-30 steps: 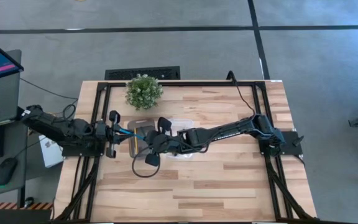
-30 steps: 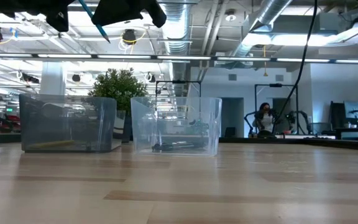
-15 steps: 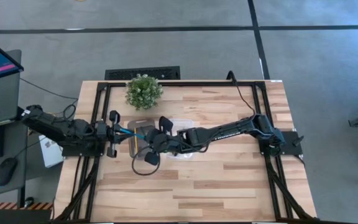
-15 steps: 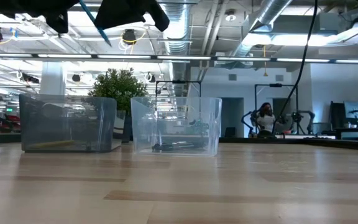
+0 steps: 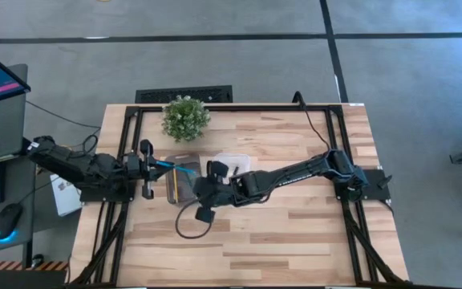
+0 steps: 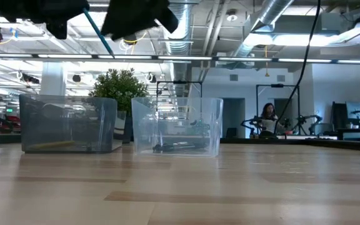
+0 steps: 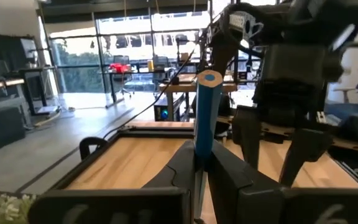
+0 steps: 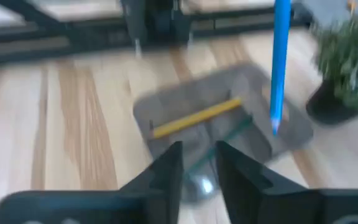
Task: Sort pens & pencils
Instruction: Put the blue pencil into the black bin, then return to Home Position
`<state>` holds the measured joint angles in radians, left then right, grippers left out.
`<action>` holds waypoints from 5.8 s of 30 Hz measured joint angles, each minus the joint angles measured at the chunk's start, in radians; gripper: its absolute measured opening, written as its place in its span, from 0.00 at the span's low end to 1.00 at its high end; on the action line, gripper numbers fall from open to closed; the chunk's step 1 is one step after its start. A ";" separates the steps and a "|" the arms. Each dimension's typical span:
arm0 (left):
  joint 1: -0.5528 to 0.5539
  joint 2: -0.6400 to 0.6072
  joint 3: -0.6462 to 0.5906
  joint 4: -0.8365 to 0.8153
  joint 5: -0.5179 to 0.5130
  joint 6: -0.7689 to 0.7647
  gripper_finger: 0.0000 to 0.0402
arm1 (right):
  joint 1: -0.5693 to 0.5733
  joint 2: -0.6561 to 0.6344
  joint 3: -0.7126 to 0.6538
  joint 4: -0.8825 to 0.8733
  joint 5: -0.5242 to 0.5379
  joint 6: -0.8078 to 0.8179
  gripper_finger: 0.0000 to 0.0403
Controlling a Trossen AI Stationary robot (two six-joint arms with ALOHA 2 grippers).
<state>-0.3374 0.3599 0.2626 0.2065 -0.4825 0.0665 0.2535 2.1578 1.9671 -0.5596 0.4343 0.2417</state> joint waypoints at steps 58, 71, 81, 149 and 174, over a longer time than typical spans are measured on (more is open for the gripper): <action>0.378 0.185 0.100 -0.480 0.294 -1.305 0.04 | -0.021 -0.946 -1.206 0.317 0.274 -0.029 0.66; 0.378 0.340 0.100 -0.478 0.364 -1.535 0.04 | -0.021 -0.940 -1.206 0.314 0.276 -0.172 0.66; 0.378 0.363 0.100 -0.478 0.400 -1.716 0.04 | -0.040 -0.940 -1.206 0.306 0.273 -0.245 0.66; 0.389 0.502 0.100 -0.595 0.475 -1.817 0.23 | -0.256 -0.939 -1.206 0.276 0.138 -0.250 0.66; 0.362 0.194 0.394 -0.473 0.189 -0.122 0.23 | -0.286 -1.013 -1.206 0.464 0.029 -0.295 0.66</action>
<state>0.0250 0.5541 0.6567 -0.2662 -0.2932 -0.0553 -0.0322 1.1444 0.7613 -0.0959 0.4630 -0.0529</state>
